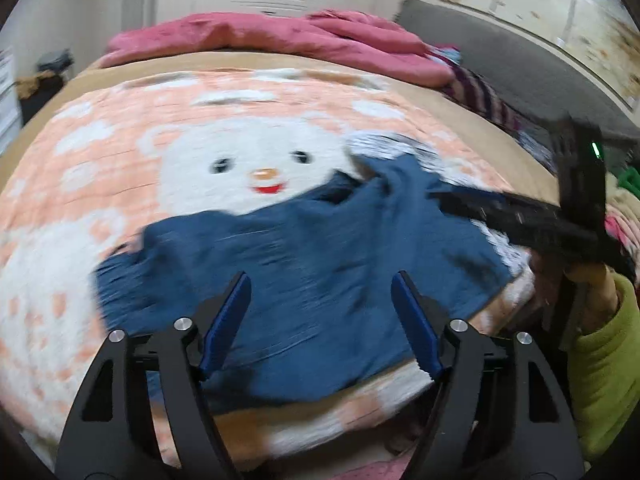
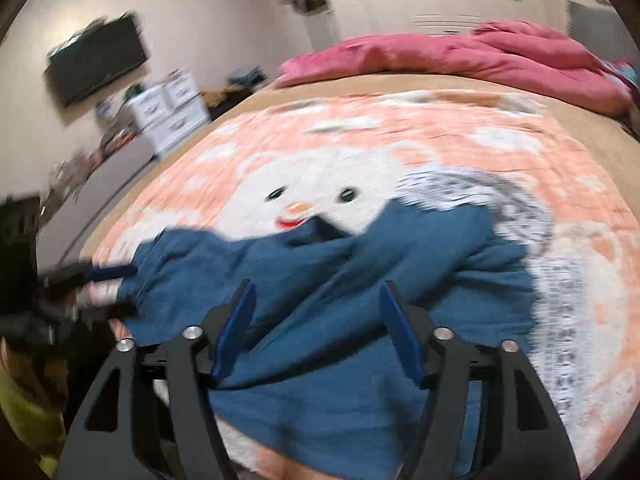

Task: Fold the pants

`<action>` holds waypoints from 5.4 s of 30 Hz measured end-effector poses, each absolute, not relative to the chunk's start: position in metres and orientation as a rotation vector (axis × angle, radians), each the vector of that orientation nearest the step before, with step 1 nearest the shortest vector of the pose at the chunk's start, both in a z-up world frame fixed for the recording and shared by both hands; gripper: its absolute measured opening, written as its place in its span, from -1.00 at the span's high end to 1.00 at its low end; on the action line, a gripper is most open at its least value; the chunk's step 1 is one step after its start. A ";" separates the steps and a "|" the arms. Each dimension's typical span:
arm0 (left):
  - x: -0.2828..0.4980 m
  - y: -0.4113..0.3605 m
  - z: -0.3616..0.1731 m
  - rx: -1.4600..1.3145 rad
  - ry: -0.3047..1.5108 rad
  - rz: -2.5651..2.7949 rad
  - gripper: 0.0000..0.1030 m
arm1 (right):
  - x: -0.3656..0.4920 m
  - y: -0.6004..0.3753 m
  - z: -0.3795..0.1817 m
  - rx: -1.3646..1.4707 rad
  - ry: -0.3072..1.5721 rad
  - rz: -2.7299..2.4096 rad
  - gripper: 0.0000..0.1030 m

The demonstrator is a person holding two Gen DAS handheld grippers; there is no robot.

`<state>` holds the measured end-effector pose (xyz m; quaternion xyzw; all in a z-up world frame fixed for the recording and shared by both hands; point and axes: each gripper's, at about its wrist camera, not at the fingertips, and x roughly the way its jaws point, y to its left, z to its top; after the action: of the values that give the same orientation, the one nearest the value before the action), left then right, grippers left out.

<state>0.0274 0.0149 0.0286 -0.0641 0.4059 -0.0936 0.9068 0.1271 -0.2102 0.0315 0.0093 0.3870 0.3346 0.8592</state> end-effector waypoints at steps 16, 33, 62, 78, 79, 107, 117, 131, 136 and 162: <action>0.114 -0.045 -0.038 -0.207 1.013 -0.405 0.20 | 0.235 -0.165 0.021 -0.189 0.878 0.518 -0.44; 0.112 -0.056 -0.031 -0.182 0.944 -0.455 0.22 | 0.304 -0.139 -0.035 -0.223 0.998 0.397 0.75; 0.089 -0.080 -0.025 0.044 0.890 -0.611 1.00 | 0.119 -0.358 -0.003 0.596 0.905 0.234 0.77; 0.063 -0.071 -0.017 0.112 0.914 -0.631 1.00 | 0.101 -0.386 -0.006 0.568 0.944 0.186 0.78; 0.063 -0.071 -0.018 0.124 0.915 -0.640 1.00 | 0.100 -0.388 -0.006 0.556 0.948 0.173 0.78; 0.003 0.064 0.024 -0.115 0.820 -0.102 -0.39 | 0.124 -0.324 0.017 0.074 0.897 0.163 -0.33; 0.009 0.112 -0.004 -0.293 0.940 0.009 -0.39 | 0.126 -0.240 -0.004 -0.177 0.903 0.436 -0.40; 0.009 0.156 -0.007 -0.356 0.953 0.119 0.42 | 0.133 -0.250 -0.038 -0.217 1.043 0.382 -0.43; 0.020 0.152 -0.013 -0.317 0.987 0.151 0.21 | 0.129 -0.252 -0.037 -0.198 1.049 0.408 -0.55; 0.220 -0.003 -0.023 -0.132 1.031 -0.373 -0.34 | 0.266 -0.359 -0.034 0.311 1.101 0.482 -0.07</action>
<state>0.2205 -0.0033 -0.0228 -0.0626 0.4899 -0.1771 0.8513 0.2657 -0.3585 -0.0340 0.1456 0.5158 0.2260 0.8134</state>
